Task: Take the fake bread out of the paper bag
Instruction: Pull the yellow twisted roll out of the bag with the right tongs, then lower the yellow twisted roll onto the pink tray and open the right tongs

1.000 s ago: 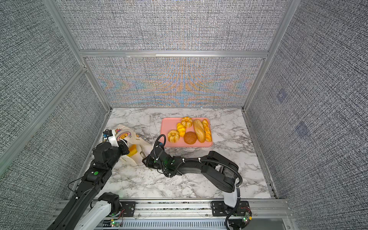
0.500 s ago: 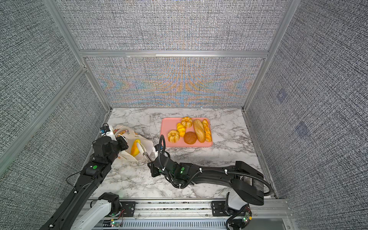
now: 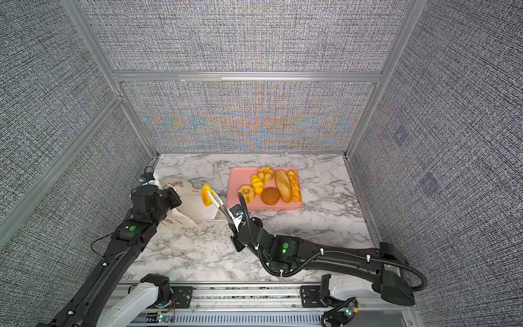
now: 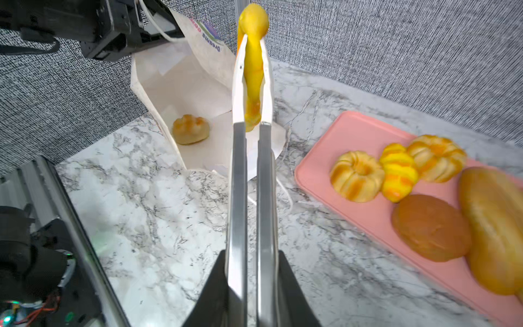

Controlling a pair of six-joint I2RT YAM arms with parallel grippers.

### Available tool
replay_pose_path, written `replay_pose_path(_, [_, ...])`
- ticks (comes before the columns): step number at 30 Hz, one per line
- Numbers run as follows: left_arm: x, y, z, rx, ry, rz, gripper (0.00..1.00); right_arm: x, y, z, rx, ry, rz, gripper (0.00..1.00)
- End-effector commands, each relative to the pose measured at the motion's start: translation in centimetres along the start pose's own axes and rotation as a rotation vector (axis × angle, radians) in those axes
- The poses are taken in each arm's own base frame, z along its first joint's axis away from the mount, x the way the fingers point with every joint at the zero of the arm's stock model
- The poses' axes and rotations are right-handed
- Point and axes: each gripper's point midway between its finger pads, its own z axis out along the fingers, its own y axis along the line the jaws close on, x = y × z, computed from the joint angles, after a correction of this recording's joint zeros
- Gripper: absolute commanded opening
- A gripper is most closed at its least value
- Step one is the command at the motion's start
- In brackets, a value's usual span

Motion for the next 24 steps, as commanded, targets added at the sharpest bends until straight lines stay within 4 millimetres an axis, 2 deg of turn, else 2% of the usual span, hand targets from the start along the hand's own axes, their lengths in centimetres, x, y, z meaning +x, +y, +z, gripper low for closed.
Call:
replay_pose_path(1, [1.8, 1.3, 0.2, -0.048, 0.069, -0.015, 0.00, -2.9, -2.0, -0.3, 0.053, -0.070, -0.143, 0.00])
replay_pose_path(4, [2.0, 1.4, 0.4, -0.050, 0.083, -0.022, 0.00, -3.8, -4.3, 0.1, 0.106, -0.084, -0.270, 0.00])
replay_pose_path(5, [2.1, 1.4, 0.4, -0.047, 0.089, -0.023, 0.00, -5.2, -5.2, 0.2, 0.124, -0.098, -0.289, 0.00])
replay_pose_path(7, [2.1, 1.2, 0.5, -0.037, 0.099, -0.027, 0.00, -5.6, -7.5, 1.3, 0.154, -0.080, -0.334, 0.00])
replay_pose_path(10, [2.1, 1.0, 0.4, -0.017, 0.113, -0.035, 0.00, -5.8, -9.4, 3.3, 0.183, -0.081, -0.499, 0.00])
replay_pose_path(15, [2.2, 0.6, -0.1, 0.006, 0.138, -0.041, 0.00, -3.5, -11.1, 8.4, 0.218, -0.015, -0.867, 0.00])
replay_pose_path(20, [2.0, 0.8, -1.1, 0.009, 0.140, -0.034, 0.00, -0.9, -13.7, 12.8, 0.260, 0.071, -1.022, 0.00])
replay_pose_path(24, [2.2, 0.9, -1.8, 0.016, 0.146, -0.034, 0.00, -0.1, -16.3, 15.2, 0.348, 0.117, -1.110, 0.00])
